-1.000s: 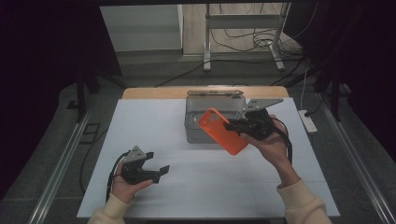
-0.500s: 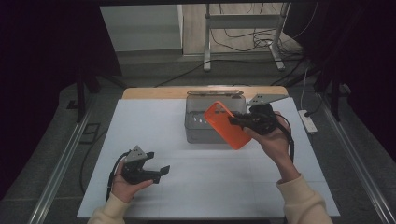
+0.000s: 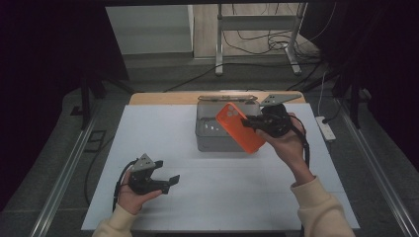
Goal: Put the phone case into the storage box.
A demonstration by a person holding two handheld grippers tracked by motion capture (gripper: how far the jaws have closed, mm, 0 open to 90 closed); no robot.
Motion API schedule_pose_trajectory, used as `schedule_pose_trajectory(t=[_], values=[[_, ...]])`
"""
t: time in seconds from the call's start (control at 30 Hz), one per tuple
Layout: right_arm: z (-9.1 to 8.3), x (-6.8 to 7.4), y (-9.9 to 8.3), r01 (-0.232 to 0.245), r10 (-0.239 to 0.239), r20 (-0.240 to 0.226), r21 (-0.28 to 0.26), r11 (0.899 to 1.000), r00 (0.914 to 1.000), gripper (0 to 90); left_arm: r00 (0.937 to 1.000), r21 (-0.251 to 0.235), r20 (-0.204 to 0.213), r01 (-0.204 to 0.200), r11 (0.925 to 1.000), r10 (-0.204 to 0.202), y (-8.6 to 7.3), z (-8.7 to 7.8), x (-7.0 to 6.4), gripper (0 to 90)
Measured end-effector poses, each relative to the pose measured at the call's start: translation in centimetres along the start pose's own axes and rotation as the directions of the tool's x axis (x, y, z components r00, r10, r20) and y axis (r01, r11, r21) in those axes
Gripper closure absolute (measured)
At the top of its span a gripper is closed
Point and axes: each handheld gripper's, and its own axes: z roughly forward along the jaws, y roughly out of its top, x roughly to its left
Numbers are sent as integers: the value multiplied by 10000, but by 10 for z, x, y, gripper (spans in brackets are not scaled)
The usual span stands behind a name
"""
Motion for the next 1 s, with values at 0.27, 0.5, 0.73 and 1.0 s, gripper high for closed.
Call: schedule_pose_trajectory(t=[0.27,0.5,0.73,1.0], values=[[4,-2,8,9,-7,320,-52,10000,9995,805,10000,36,18,-27,10000,27,0,1,-1,123],[5,-4,13,-360,367,420,-165,9992,9984,805,10000,29,9,-13,10000,12,1,1,0,124],[3,-4,20,-329,340,604,-188,9993,9976,805,10000,36,10,-22,10000,22,1,0,0,124],[5,-8,22,-436,450,766,-208,9988,9960,804,10000,-3,0,-3,10000,3,2,-1,0,123]])
